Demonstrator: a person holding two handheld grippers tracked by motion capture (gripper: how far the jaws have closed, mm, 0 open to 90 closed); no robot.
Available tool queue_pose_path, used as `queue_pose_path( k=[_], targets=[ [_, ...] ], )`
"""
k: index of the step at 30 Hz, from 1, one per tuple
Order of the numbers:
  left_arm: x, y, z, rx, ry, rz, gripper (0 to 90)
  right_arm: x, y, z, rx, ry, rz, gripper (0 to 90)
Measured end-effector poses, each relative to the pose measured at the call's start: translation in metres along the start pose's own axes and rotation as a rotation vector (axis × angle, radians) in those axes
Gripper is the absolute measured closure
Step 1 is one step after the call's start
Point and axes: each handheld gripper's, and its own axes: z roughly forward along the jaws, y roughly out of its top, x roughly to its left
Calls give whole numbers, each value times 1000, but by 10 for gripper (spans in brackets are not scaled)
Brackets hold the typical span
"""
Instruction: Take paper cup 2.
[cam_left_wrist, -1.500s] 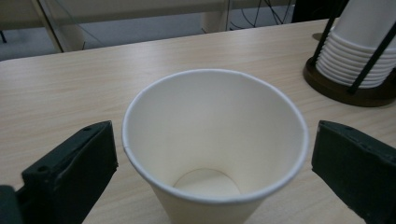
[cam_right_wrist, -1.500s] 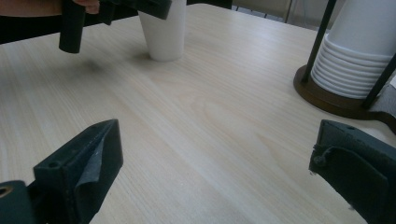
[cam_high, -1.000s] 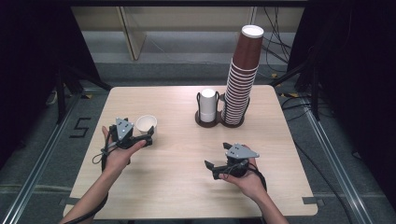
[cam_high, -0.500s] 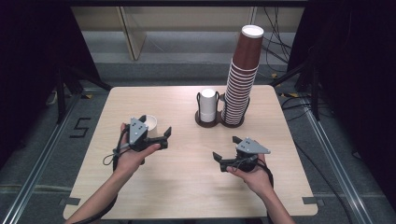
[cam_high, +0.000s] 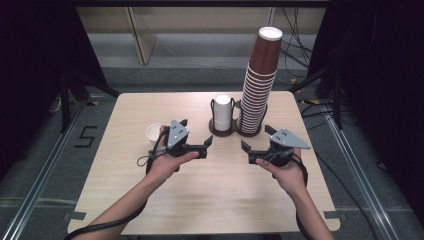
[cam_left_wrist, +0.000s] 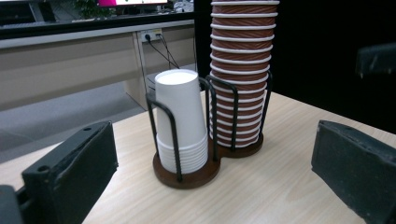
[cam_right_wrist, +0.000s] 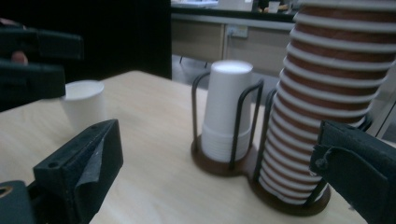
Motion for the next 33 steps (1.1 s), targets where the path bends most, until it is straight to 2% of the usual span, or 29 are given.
queue_pose_path(
  k=[3, 4, 6, 8, 10, 11, 12, 14, 17, 18, 19, 22, 23, 25, 28, 31, 33],
  targets=[
    [-5, 6, 11, -3, -10, 14, 0, -5, 13, 0, -19, -19, 25, 25],
    [-8, 9, 15, -1, -13, 20, 0, -7, 17, 0, -18, -15, 22, 25],
    [-13, 14, 24, 0, -20, 30, 2, -11, 24, 0, -32, -36, 25, 23],
    [-19, 21, 33, -3, -32, 32, 5, -13, 30, 1, -45, -34, 48, 21],
    [-25, 27, 43, -4, -45, 40, 6, -17, 38, 2, -61, -50, 40, 20],
    [-28, 31, 49, -3, -52, 43, 7, -18, 42, 3, -63, -47, 57, 19],
    [-31, 34, 54, 1, -61, 44, 11, -20, 46, 4, -68, -51, 67, 17],
    [-36, 43, 66, 10, -75, 40, 9, -26, 58, 5, -78, -52, 55, 11],
    [-40, 59, 84, 0, -81, 26, 9, -38, 81, 9, -114, -66, 52, 9],
    [-40, 64, 88, -5, -85, 25, 9, -41, 89, 10, -125, -73, 60, 8],
    [-41, 72, 95, -12, -91, 13, 8, -45, 95, 12, -135, -82, 45, 6],
    [-42, 89, 112, -23, -102, -29, 5, -56, 118, 20, -143, -84, 43, 4],
    [-41, 95, 117, -31, -95, -33, 3, -59, 124, 24, -143, -85, 53, 4],
    [-40, 104, 126, -50, -82, -15, 4, -66, 134, 30, -140, -87, 68, 4],
    [-40, 113, 139, -52, -87, 0, 4, -75, 146, 38, -142, -100, 84, 4],
    [-36, 117, 155, -56, -79, -11, 17, -85, 158, 45, -136, -109, 96, 4],
    [-34, 119, 164, -69, -78, -36, 32, -92, 165, 51, -130, -119, 107, 4]
  ],
)
